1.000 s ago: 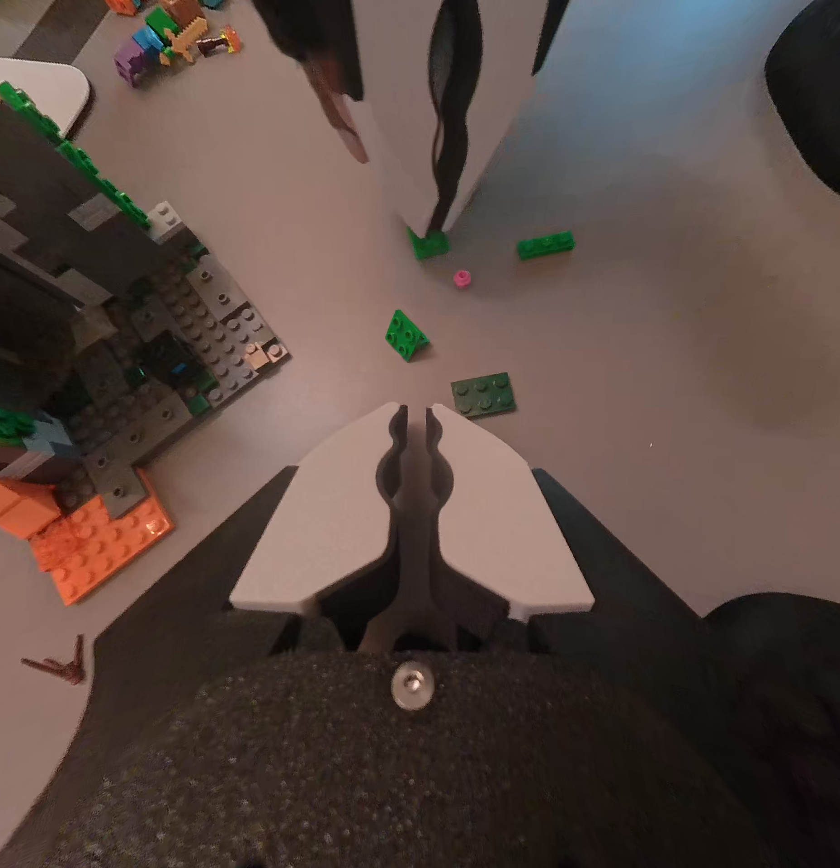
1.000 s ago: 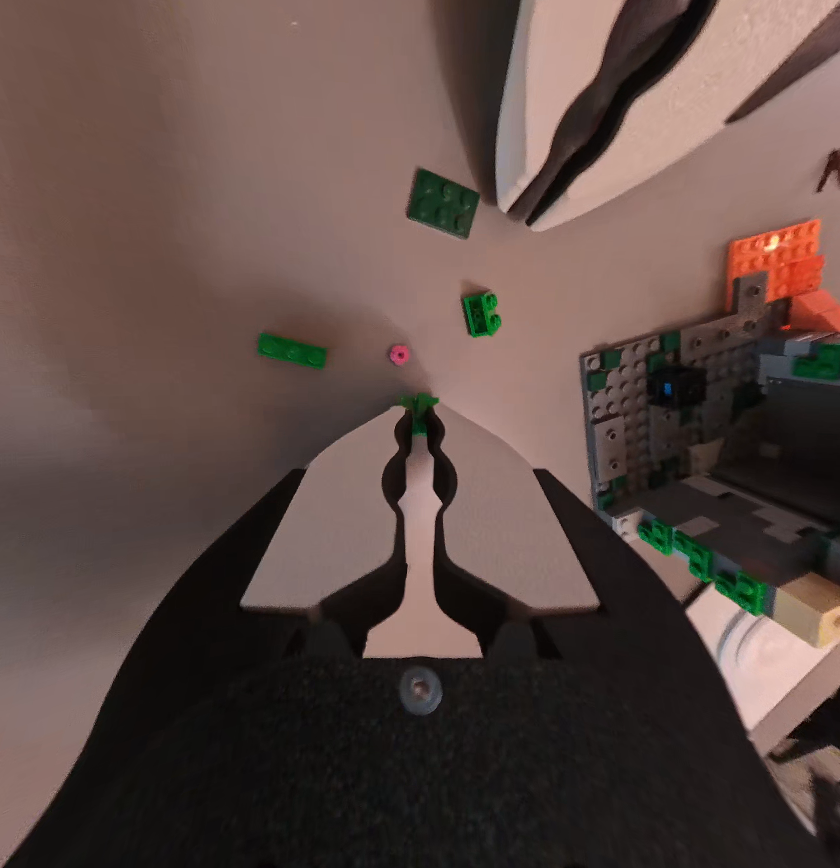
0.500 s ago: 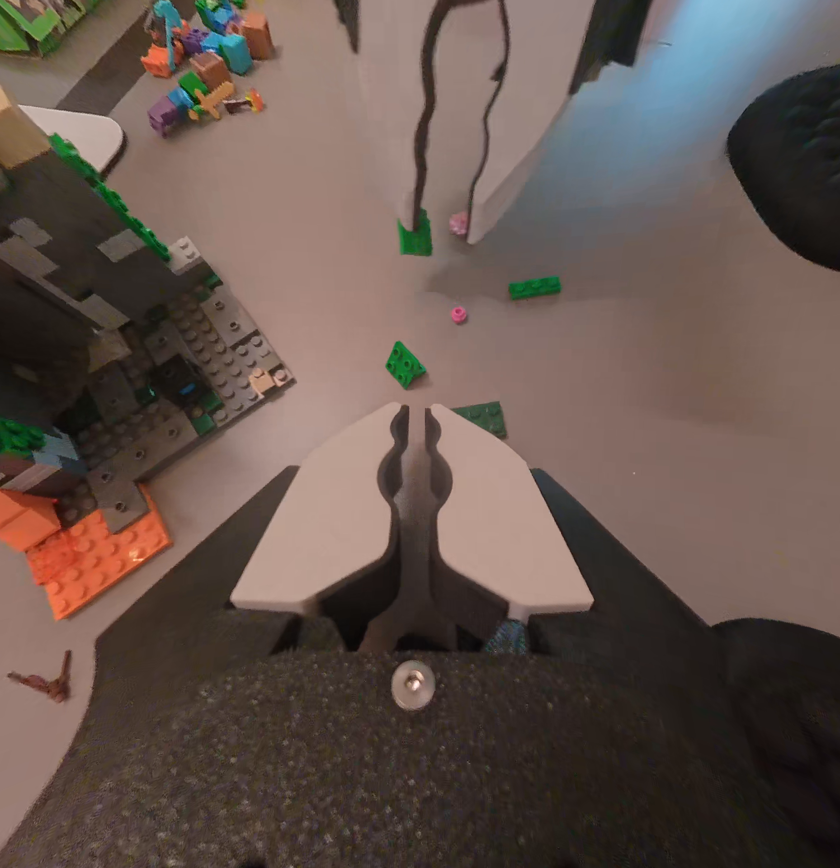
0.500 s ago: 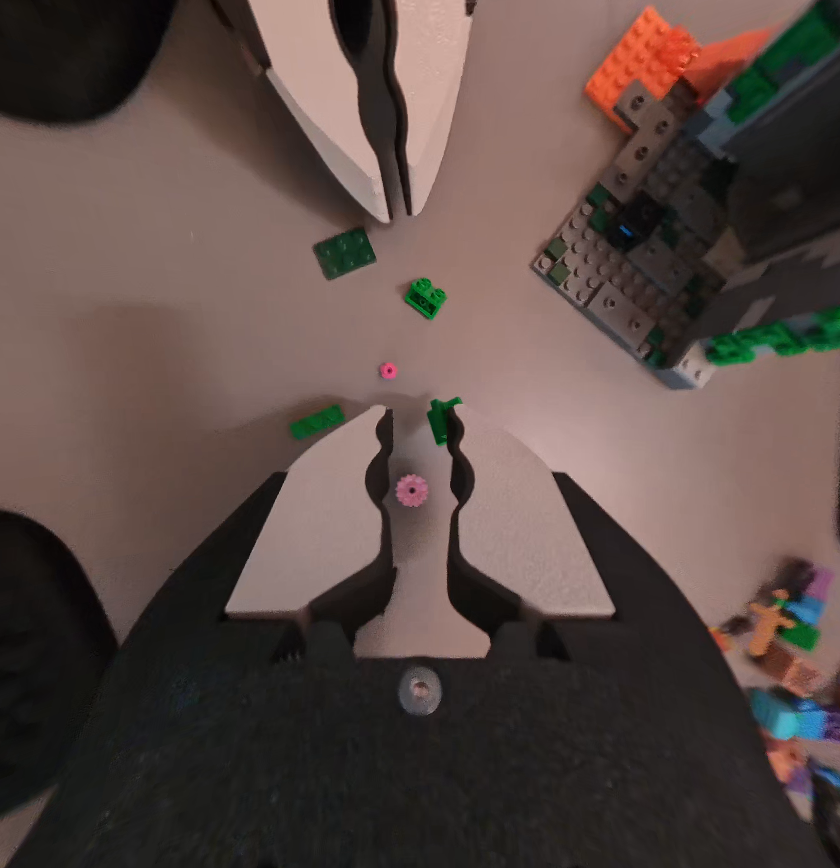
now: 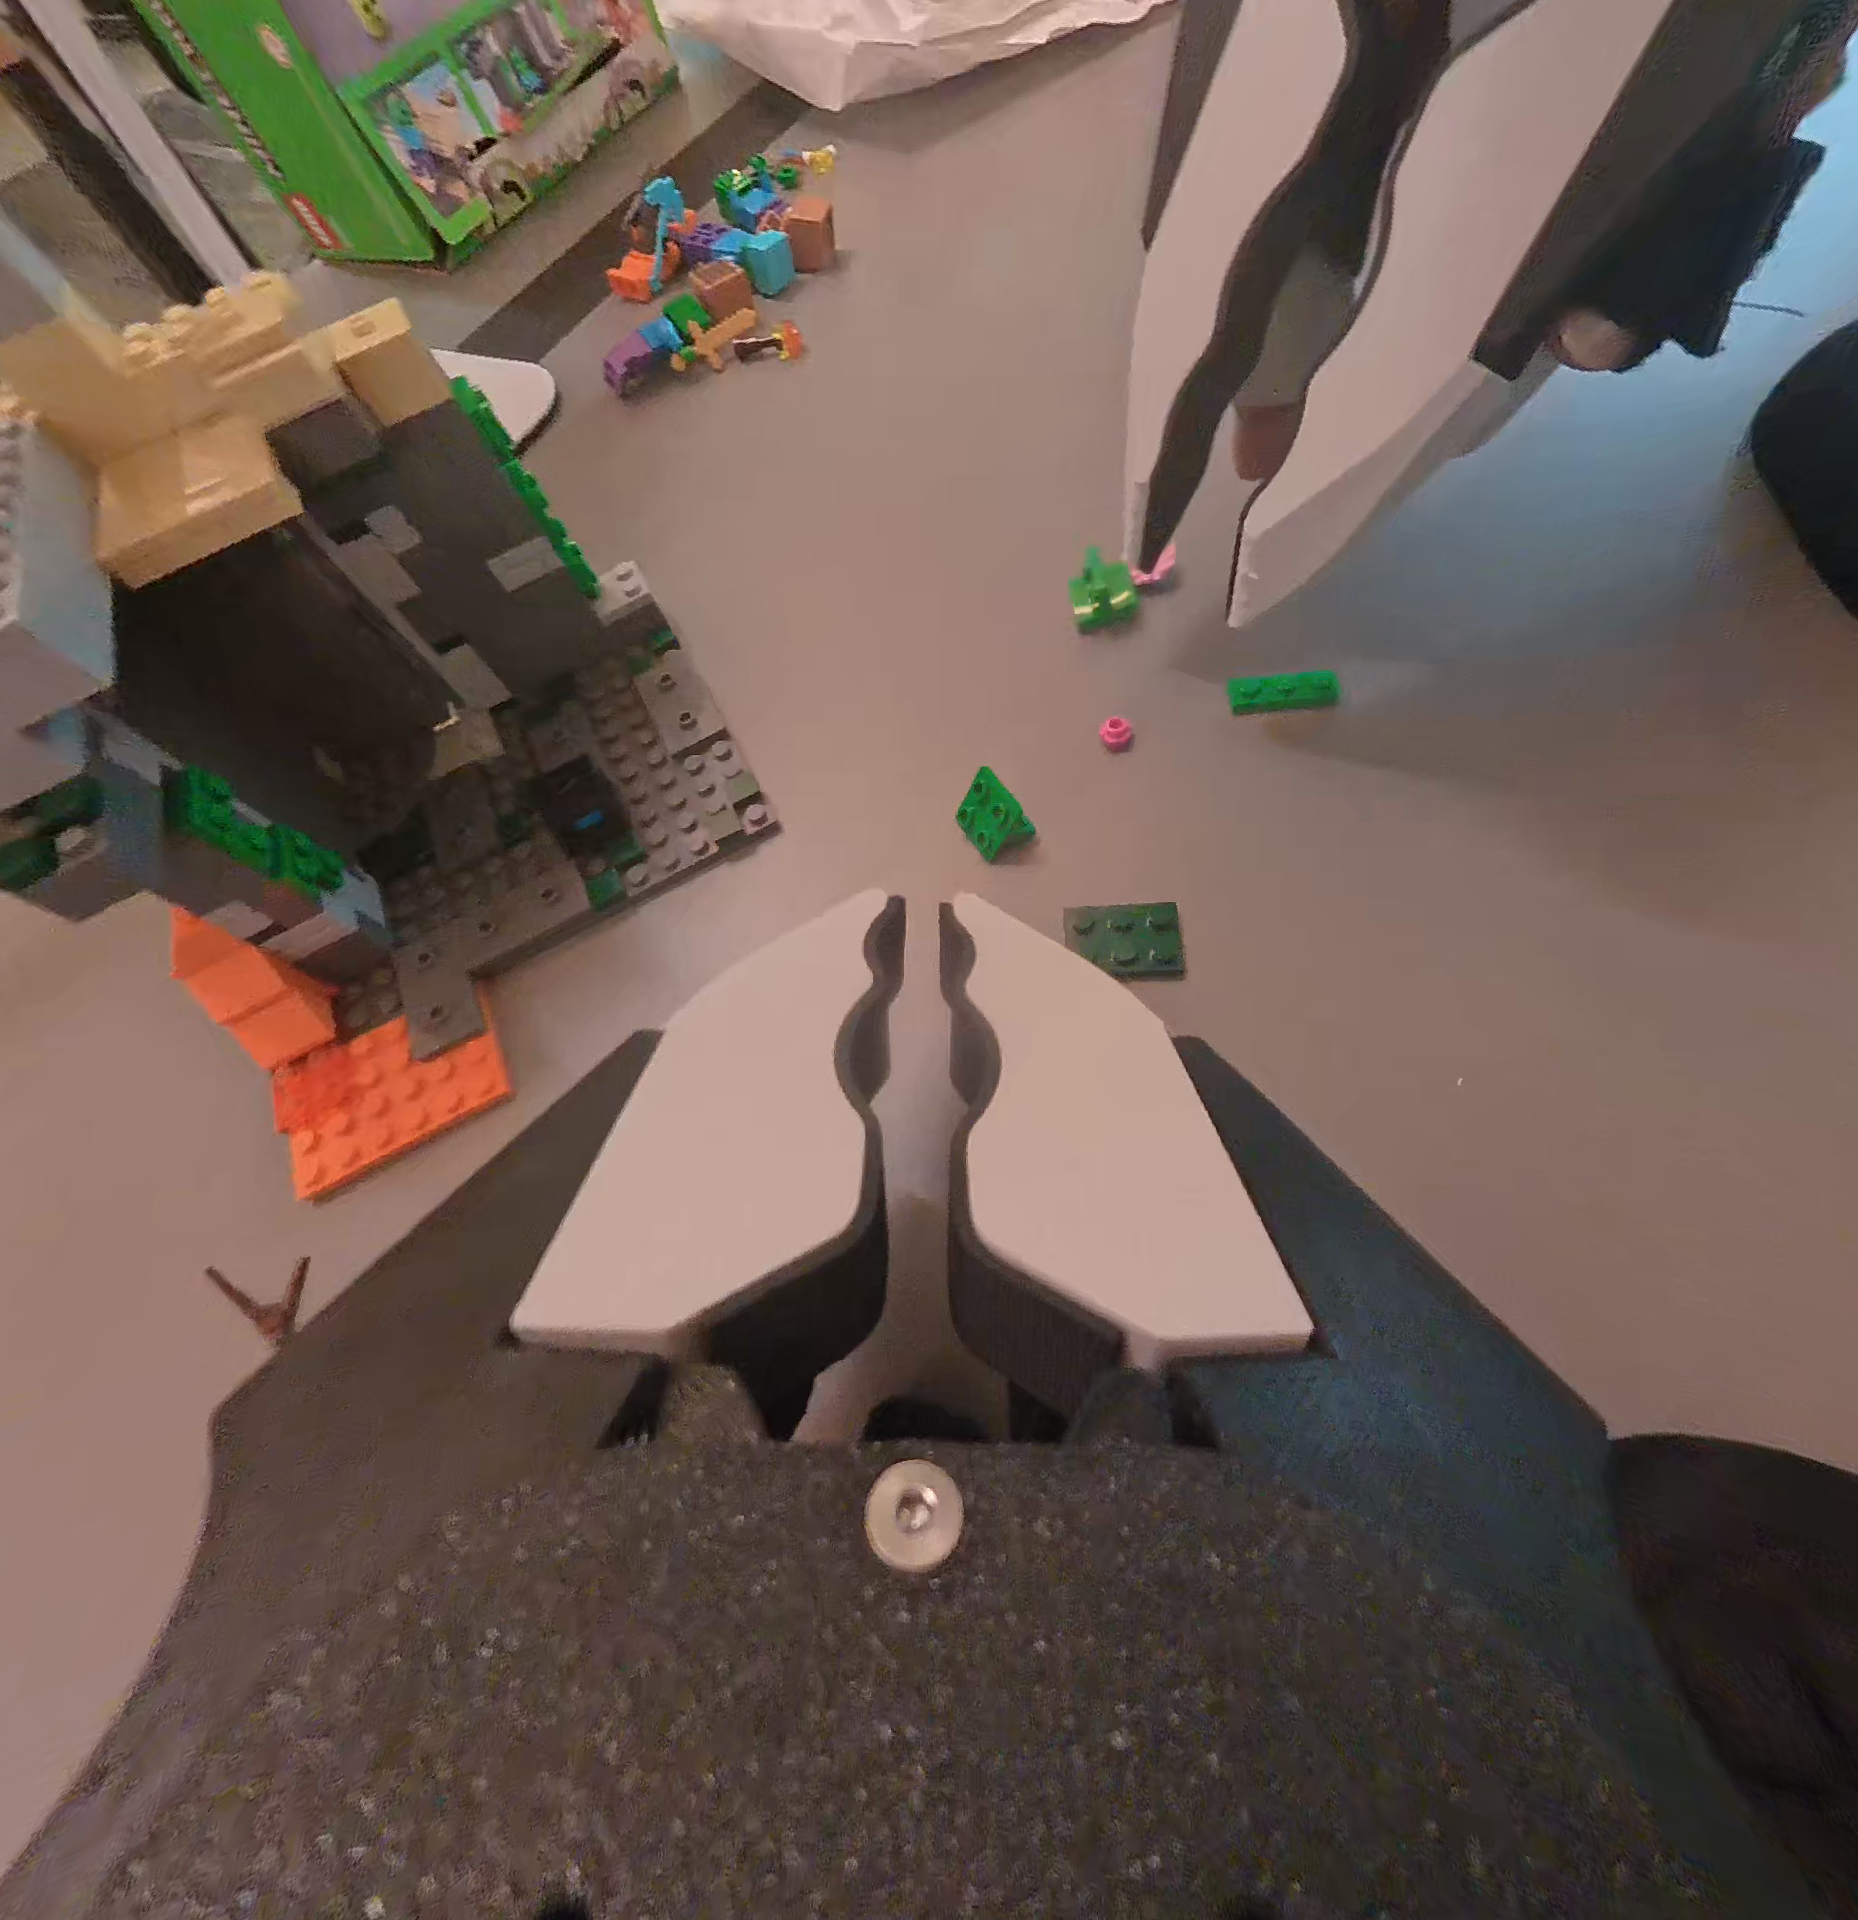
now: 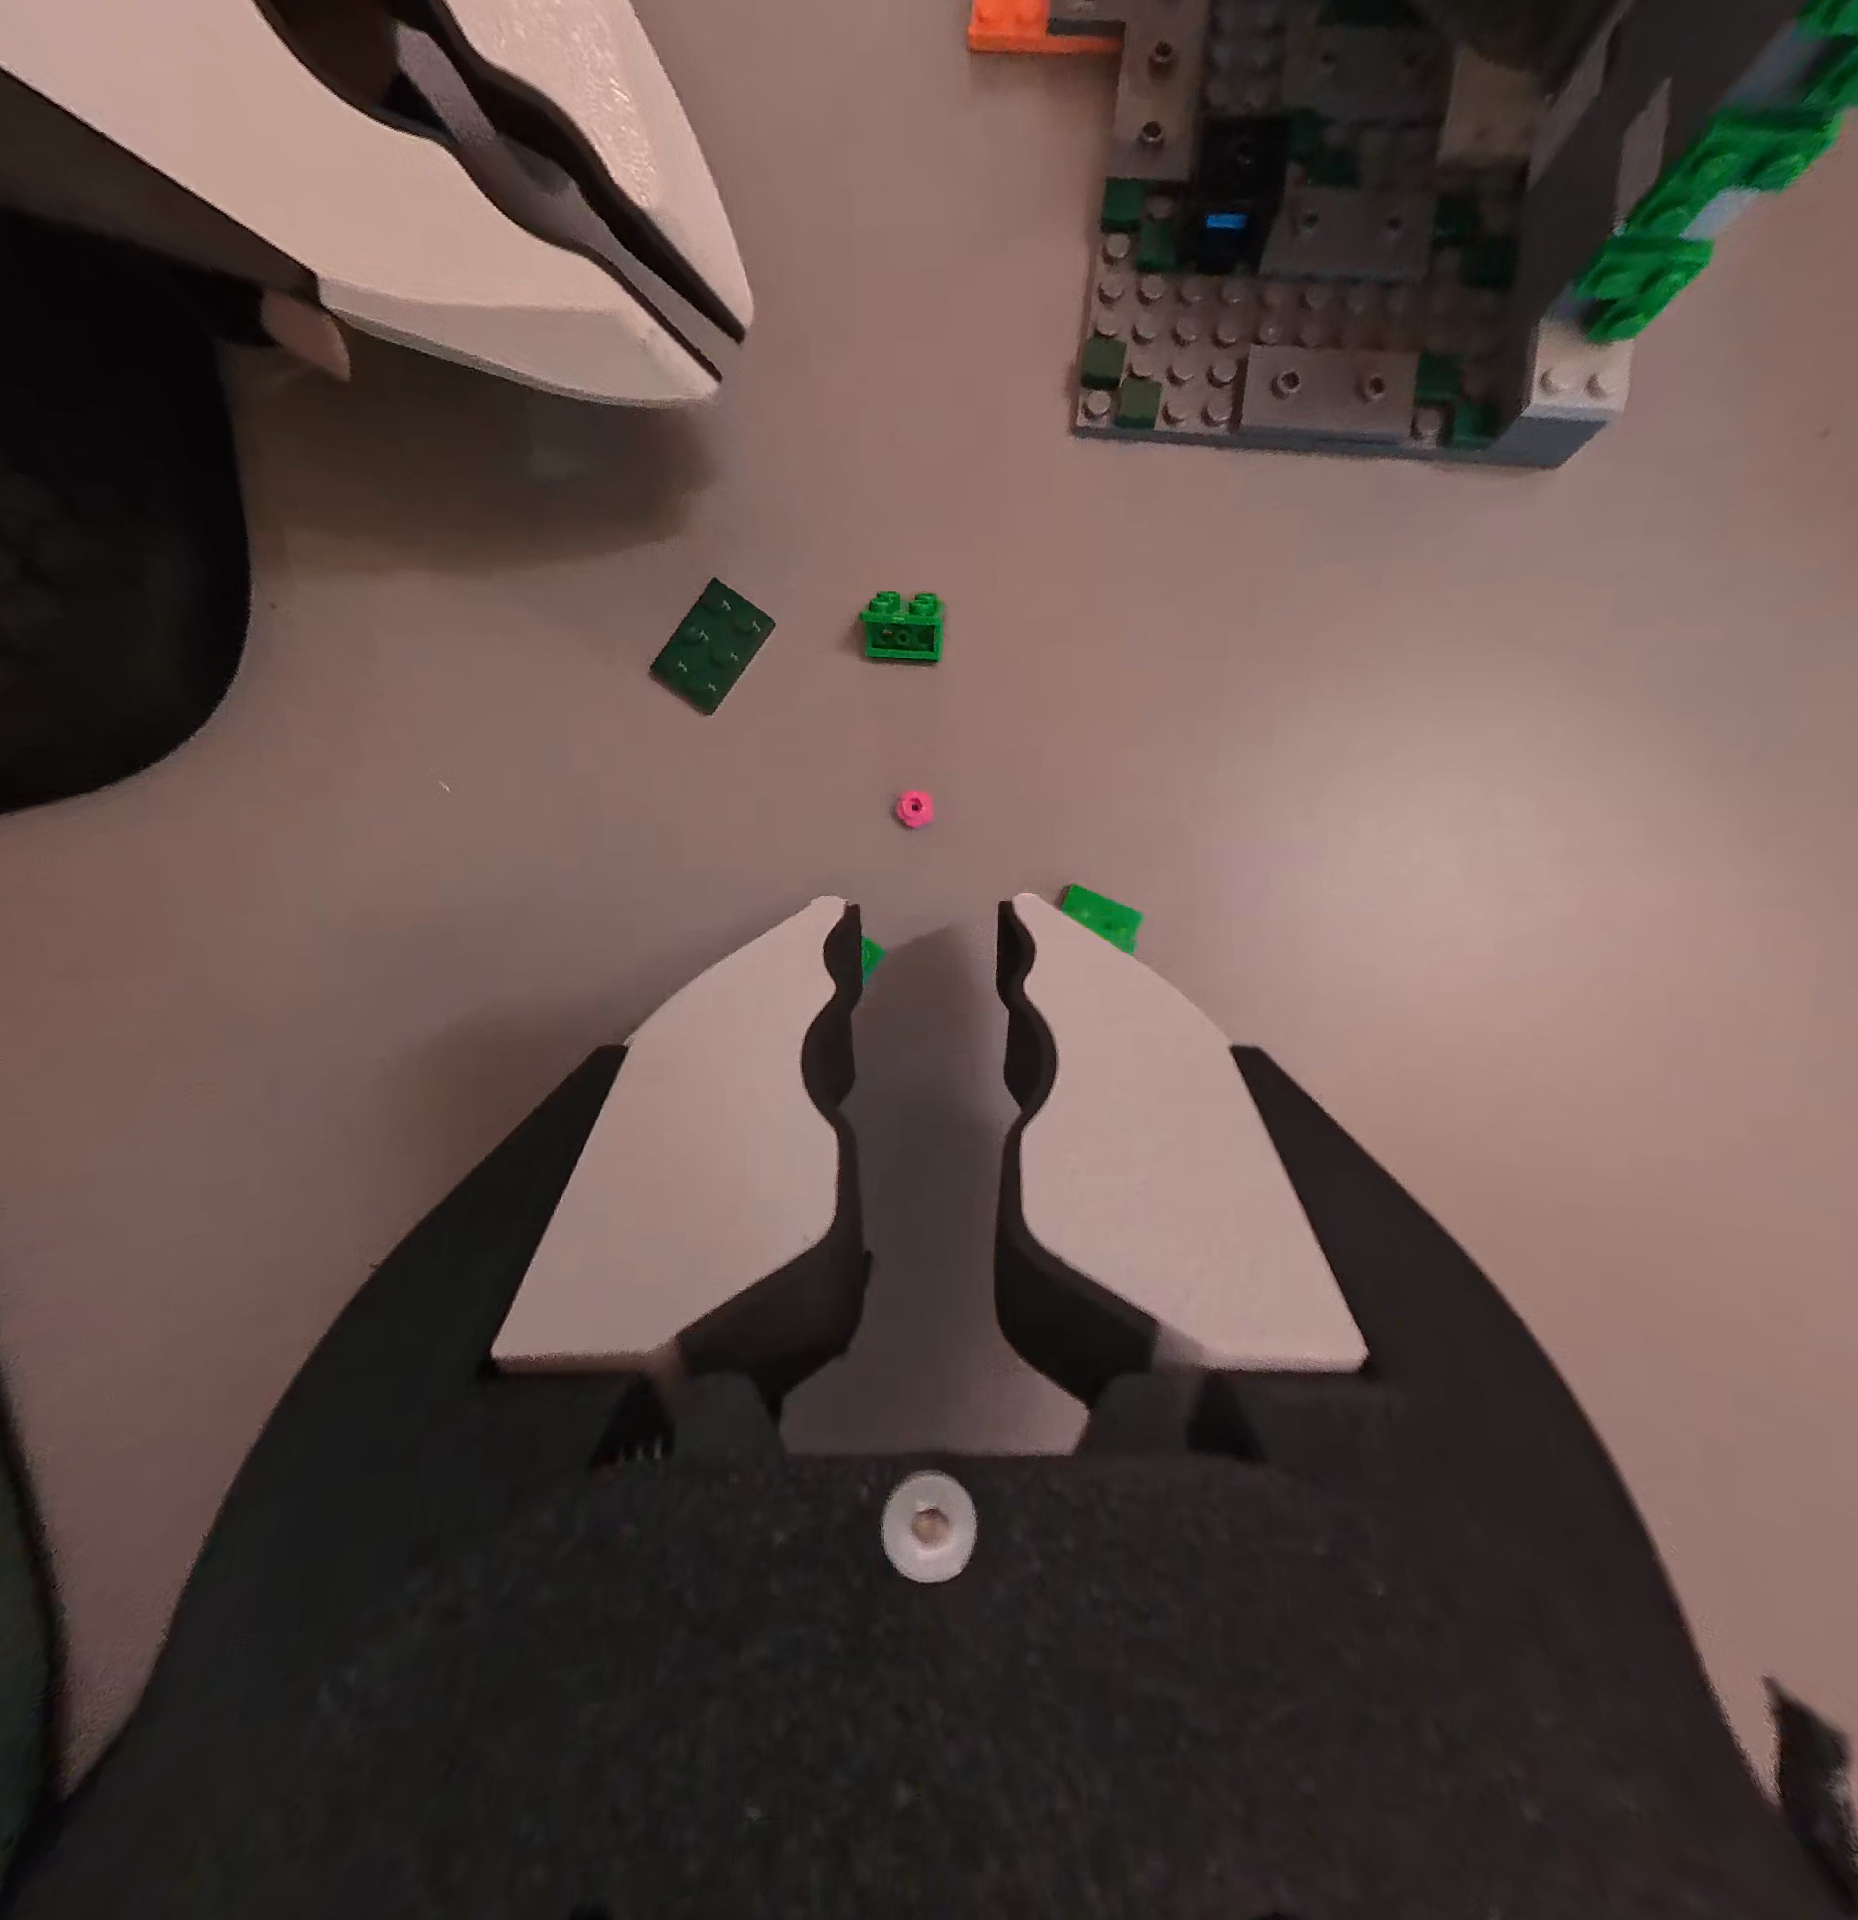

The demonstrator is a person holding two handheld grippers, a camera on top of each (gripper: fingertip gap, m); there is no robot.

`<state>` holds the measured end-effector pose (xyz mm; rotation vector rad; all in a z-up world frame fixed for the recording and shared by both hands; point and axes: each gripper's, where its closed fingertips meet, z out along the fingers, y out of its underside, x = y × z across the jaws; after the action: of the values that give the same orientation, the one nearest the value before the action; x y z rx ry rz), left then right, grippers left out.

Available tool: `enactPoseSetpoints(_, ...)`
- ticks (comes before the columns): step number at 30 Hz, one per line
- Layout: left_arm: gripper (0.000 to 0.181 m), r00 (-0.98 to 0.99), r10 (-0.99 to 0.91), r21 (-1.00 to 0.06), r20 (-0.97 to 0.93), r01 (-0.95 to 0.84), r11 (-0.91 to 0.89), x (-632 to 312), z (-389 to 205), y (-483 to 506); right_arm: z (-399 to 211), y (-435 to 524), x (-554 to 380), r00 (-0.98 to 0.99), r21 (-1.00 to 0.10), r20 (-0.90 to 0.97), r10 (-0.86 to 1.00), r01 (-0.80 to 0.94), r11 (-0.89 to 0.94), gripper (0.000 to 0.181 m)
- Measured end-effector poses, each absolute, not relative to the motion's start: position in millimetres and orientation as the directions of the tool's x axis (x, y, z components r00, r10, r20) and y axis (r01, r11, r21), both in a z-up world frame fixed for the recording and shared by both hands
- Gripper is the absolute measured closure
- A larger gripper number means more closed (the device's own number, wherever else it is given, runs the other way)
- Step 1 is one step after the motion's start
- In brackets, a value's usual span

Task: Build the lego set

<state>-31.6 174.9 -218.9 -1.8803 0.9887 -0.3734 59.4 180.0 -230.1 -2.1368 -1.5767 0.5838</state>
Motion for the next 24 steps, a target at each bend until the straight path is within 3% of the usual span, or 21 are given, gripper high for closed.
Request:
enactPoseSetpoints(9,0.176,0.669,-0.719,-0.865,-0.185,-0.458,-0.204,-46.0,-210.8,174.0,-232.1,182.4,70.5,0.349,-0.492,-0.123,0.929,0.792,-0.362,0.158)
enactPoseSetpoints(14,0.176,0.660,-0.725,-0.864,-0.195,-0.466,-0.192,-44.0,-210.5,172.5,-232.6,198.0,77.0,0.382,-0.460,-0.036,0.924,0.814,-0.354,0.162)
enactPoseSetpoints(24,0.176,0.654,-0.730,-0.856,-0.199,-0.478,-0.196,-44.4,-213.8,172.5,-246.5,206.6,65.2,0.430,-0.367,-0.167,0.887,0.808,-0.461,0.163)
